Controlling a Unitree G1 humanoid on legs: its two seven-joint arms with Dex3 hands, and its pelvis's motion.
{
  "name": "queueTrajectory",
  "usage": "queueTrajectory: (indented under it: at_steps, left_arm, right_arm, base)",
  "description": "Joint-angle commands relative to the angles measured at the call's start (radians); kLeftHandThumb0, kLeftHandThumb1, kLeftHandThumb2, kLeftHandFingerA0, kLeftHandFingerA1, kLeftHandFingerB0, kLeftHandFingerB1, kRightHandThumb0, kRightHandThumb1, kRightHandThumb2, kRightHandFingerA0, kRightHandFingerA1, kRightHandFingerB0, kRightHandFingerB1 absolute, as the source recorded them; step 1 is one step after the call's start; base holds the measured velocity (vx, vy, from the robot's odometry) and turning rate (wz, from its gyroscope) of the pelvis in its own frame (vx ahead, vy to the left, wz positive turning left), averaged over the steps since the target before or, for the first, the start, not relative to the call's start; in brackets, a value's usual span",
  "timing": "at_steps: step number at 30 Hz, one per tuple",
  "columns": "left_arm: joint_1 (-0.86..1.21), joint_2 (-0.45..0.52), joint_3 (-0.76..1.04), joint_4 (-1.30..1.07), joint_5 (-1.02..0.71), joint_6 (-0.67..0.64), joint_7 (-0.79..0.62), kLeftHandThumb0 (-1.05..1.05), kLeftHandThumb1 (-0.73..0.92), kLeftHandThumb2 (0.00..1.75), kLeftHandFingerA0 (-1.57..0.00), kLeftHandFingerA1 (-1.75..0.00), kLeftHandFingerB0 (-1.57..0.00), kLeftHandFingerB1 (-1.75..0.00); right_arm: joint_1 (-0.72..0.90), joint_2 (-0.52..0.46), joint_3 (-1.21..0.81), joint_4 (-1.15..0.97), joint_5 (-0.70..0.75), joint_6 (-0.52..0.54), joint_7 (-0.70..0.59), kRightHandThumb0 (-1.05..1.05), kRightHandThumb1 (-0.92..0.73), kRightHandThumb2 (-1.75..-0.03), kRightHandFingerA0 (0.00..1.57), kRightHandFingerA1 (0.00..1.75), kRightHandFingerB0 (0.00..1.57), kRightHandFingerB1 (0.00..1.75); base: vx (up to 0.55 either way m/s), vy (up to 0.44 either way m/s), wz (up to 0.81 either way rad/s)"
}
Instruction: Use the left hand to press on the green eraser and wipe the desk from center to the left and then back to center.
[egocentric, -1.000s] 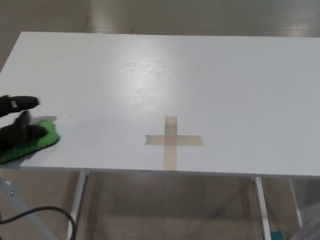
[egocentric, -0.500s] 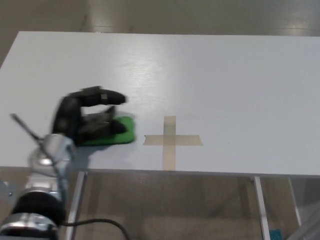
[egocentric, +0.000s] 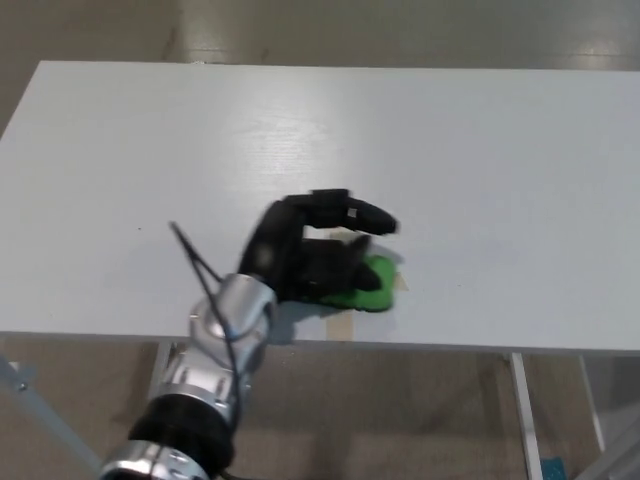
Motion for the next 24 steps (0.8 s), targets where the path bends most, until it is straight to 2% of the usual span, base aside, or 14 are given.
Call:
queueTrajectory:
  at_steps: [1, 5, 6, 7, 9, 10, 11, 12, 13, 14, 19, 20, 21, 24]
  left_arm:
    - [0.038, -0.037, -0.04, -0.051, 0.055, 0.103, 0.012, -0.21, 0.82, 0.64, -1.03, -0.8, -0.94, -0.74]
    - [0.046, -0.038, -0.043, -0.068, 0.057, 0.108, 0.011, -0.21, 0.82, 0.64, -1.03, -0.81, -0.94, -0.74]
    - [0.054, -0.039, -0.041, -0.081, 0.054, 0.112, 0.008, -0.22, 0.81, 0.64, -1.03, -0.77, -0.95, -0.62]
    - [0.056, -0.033, -0.044, -0.095, 0.053, 0.119, -0.005, -0.33, 0.72, 0.62, -0.82, -0.47, -0.57, -0.37]
    - [0.059, -0.025, -0.047, -0.113, 0.054, 0.13, -0.021, -0.33, 0.72, 0.62, -0.82, -0.47, -0.57, -0.37]
    - [0.062, -0.007, -0.044, -0.143, 0.031, 0.142, -0.082, -0.31, 0.52, 1.01, -0.01, -0.5, 0.0, -0.47]
    - [0.062, -0.007, -0.044, -0.143, 0.031, 0.142, -0.082, -0.31, 0.52, 1.01, -0.01, -0.5, 0.0, -0.47]
    - [0.06, 0.004, -0.038, -0.156, 0.014, 0.15, -0.118, -0.56, 0.6, 0.6, 0.0, -0.2, -0.11, -0.3]
    - [0.058, 0.01, -0.034, -0.165, 0.003, 0.157, -0.141, -0.56, 0.6, 0.6, 0.0, -0.2, -0.11, -0.3]
    - [0.039, 0.034, -0.005, -0.185, -0.04, 0.18, -0.202, -0.79, 0.49, 0.8, 0.0, 0.0, -0.13, -0.25]
    - [0.017, 0.08, 0.035, -0.236, -0.069, 0.216, -0.258, -0.77, 0.47, 0.82, 0.0, -0.04, -0.04, -0.29]
    - [0.009, 0.112, 0.048, -0.282, -0.084, 0.227, -0.293, -0.78, 0.58, 0.59, 0.0, -0.04, -0.02, -0.28]
    - [0.007, 0.125, 0.053, -0.305, -0.091, 0.237, -0.309, -0.81, 0.48, 0.84, 0.0, -0.02, -0.04, -0.26]
    - [0.007, 0.152, 0.064, -0.369, -0.107, 0.266, -0.338, -0.83, 0.5, 0.88, 0.0, 0.0, -0.02, -0.24]
  right_arm:
    - [0.011, 0.002, -0.003, -0.013, 0.012, 0.01, 0.015, -0.39, -0.77, -0.64, 0.88, 0.65, 0.67, 0.43]
    - [0.01, 0.002, -0.002, -0.013, 0.01, 0.01, 0.016, -0.39, -0.77, -0.64, 0.87, 0.64, 0.67, 0.43]
    - [0.011, 0.002, 0.0, -0.011, 0.003, 0.009, 0.008, -0.39, -0.77, -0.64, 0.87, 0.65, 0.67, 0.43]
    - [0.012, 0.001, 0.002, -0.011, 0.0, 0.005, 0.003, -0.39, -0.77, -0.64, 0.87, 0.65, 0.67, 0.43]
    - [0.014, 0.001, 0.003, -0.011, -0.003, 0.001, 0.0, -0.39, -0.77, -0.64, 0.87, 0.65, 0.67, 0.43]
    - [0.014, -0.001, 0.005, -0.011, -0.01, 0.003, -0.009, -0.39, -0.77, -0.64, 0.87, 0.64, 0.67, 0.43]
    - [0.014, -0.001, 0.005, -0.011, -0.01, 0.003, -0.009, -0.39, -0.77, -0.64, 0.87, 0.64, 0.67, 0.43]
    - [0.013, -0.001, 0.005, -0.01, -0.011, 0.005, -0.012, -0.39, -0.77, -0.64, 0.87, 0.64, 0.67, 0.43]
    - [0.013, 0.0, 0.005, -0.01, -0.011, 0.006, -0.014, -0.39, -0.77, -0.64, 0.87, 0.64, 0.67, 0.43]
    - [0.014, -0.002, 0.008, -0.012, -0.014, 0.009, -0.017, -0.39, -0.77, -0.64, 0.87, 0.64, 0.67, 0.43]
    - [0.016, -0.002, 0.007, -0.006, -0.002, 0.009, -0.003, -0.39, -0.77, -0.64, 0.87, 0.64, 0.67, 0.42]
    - [0.016, -0.001, 0.008, -0.003, -0.002, 0.008, -0.003, -0.39, -0.77, -0.64, 0.87, 0.64, 0.67, 0.42]
    - [0.016, -0.001, 0.008, -0.001, -0.003, 0.007, -0.003, -0.39, -0.77, -0.64, 0.87, 0.64, 0.67, 0.42]
    - [0.015, -0.001, 0.008, 0.002, -0.003, 0.005, -0.004, -0.39, -0.77, -0.64, 0.87, 0.64, 0.67, 0.43]
  base:
    - [0.0, 0.0, 0.0]
    - [0.0, 0.0, 0.0]
    - [0.0, 0.0, 0.0]
    - [0.0, 0.0, 0.0]
    - [0.0, 0.0, 0.0]
    - [0.0, 0.0, 0.0]
    - [0.0, 0.0, 0.0]
    - [0.0, 0.0, 0.0]
    - [0.0, 0.0, 0.0]
    - [0.0, 0.0, 0.0]
    - [0.0, 0.0, 0.0]
    - [0.0, 0.0, 0.0]
    - [0.0, 0.0, 0.0]
    - [0.0, 0.0, 0.0]
